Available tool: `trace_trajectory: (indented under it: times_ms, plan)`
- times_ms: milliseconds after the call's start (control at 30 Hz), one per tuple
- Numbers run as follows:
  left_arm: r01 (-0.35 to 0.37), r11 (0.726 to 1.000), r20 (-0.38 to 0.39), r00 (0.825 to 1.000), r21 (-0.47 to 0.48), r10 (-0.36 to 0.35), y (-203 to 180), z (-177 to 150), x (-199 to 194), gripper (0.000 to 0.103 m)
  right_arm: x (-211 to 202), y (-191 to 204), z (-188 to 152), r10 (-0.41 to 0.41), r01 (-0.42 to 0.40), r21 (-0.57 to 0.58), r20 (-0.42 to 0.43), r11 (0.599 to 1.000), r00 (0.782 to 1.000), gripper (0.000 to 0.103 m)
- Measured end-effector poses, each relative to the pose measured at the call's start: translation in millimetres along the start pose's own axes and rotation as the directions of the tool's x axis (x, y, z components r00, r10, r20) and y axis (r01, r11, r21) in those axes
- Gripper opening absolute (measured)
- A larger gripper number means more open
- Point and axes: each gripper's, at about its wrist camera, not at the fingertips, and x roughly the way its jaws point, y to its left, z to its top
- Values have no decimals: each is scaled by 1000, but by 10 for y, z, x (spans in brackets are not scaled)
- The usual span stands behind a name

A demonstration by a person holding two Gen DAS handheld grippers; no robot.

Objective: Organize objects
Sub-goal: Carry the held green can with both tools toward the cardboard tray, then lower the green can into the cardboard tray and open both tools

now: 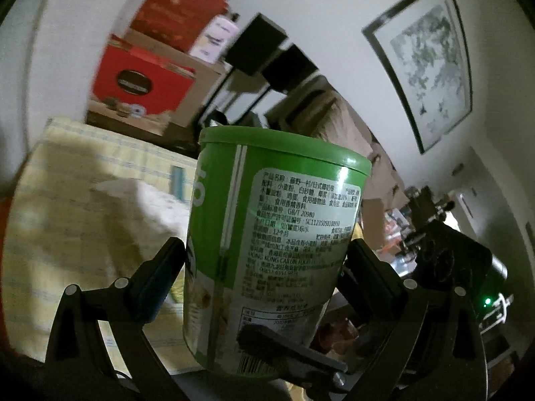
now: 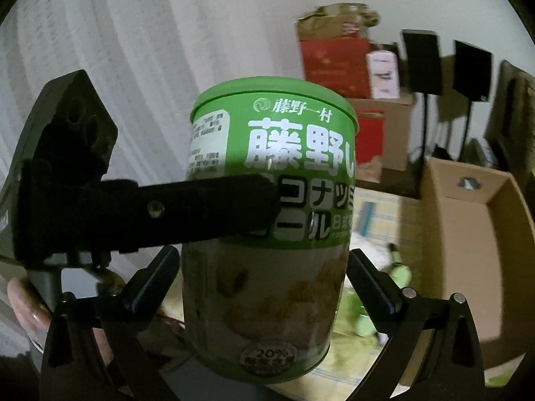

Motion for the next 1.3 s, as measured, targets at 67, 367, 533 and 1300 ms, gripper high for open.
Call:
trace_trajectory:
  times_ms: [67,367,533,1300]
  plan:
    - [12,1000,-24,1000,18,-11,-129,-16,146,97,-85,-153,-14,-24,24,25,2,999,1000,100]
    - [92,994,-136,987,67,-82,-847,-50,922,97,-587,-926,-67,-152,149,125,15,981,988,100]
    - [118,990,-198,975,83,-99,-1130,-79,1300,97,-781,-1347,-121,-192,189,177,5,966,981,100]
    - [52,999,-396,917,8,-45,-1017,-241,2448,97,-259,-2384,-431,-139,185,323,-161,928,977,100]
